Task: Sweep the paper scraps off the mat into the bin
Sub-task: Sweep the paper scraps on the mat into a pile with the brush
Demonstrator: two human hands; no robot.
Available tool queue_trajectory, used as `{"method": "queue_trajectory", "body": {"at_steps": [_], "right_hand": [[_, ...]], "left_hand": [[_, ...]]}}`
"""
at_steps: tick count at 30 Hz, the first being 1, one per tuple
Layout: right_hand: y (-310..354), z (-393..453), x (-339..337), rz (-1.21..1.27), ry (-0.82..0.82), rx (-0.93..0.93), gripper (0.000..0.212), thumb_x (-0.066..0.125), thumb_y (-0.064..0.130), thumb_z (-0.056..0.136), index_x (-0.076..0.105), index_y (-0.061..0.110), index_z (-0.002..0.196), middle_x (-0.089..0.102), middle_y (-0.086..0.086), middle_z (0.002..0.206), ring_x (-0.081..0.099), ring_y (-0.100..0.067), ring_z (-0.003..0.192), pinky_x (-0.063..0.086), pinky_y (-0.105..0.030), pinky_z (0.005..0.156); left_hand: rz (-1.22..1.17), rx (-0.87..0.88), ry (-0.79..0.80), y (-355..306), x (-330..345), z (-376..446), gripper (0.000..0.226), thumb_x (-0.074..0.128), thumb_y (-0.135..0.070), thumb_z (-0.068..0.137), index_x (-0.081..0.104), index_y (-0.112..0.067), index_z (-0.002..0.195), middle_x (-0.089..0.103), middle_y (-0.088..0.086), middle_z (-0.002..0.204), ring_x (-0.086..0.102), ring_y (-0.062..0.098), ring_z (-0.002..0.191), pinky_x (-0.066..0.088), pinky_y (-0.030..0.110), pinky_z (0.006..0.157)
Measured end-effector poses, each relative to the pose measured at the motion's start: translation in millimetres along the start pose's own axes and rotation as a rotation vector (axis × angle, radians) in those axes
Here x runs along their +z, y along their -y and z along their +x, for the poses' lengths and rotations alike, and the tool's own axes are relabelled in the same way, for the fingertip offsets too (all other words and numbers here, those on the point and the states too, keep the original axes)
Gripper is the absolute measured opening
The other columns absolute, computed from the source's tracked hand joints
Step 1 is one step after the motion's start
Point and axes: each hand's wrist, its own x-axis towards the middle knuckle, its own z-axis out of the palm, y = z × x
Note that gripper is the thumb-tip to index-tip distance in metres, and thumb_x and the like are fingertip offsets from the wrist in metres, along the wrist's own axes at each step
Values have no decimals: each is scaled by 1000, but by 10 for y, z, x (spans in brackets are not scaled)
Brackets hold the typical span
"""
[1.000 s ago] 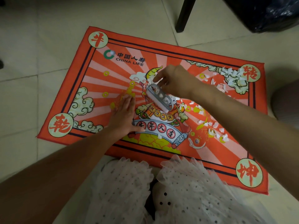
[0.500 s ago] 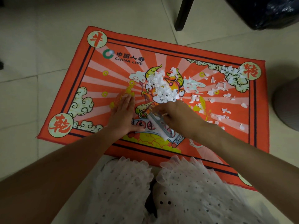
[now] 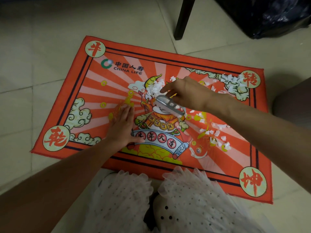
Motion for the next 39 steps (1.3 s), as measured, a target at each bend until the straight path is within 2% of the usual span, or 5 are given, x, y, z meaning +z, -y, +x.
{"method": "queue_trajectory", "body": {"at_steps": [12,19,29,33,39], "right_hand": [[-646,-290,-763,95,-222,154,37,60,-8,84,68,10,115,71,-2,110,67,-10,103,50,-18,88],[-1326,-203,-1003,-81,-201,266,42,56,-3,87,61,15,124,72,-10,113,71,-21,99,54,-38,92],[-1970,-274,-773,-205,-163,416,52,52,17,99,38,31,147,68,-10,122,69,-30,99,55,-33,80],[-2064,-293,-600,-316,-153,461,85,46,-15,83,28,35,149,69,-13,112,66,-36,82,49,-32,59],[-1952,-263,-481,-327,-131,400,79,46,-14,84,32,32,148,64,-18,104,62,-40,88,46,-30,66]], "left_hand": [[-30,126,-132,-493,-136,234,133,71,-66,66,-17,-17,153,-20,1,161,-11,25,150,19,47,120],[92,313,-141,-759,-237,557,133,75,-63,63,-10,-17,154,-16,0,162,-13,25,149,13,50,121],[313,550,-99,-1045,-93,896,140,70,-75,54,-10,-19,154,-10,1,163,-6,26,150,12,43,117],[319,571,-60,-1031,-59,944,140,71,-74,54,-11,-21,154,-11,0,163,-9,23,150,13,44,118],[314,562,-57,-1031,-76,933,137,68,-73,59,-20,-24,152,-21,-3,161,-20,20,148,1,41,119]]}}
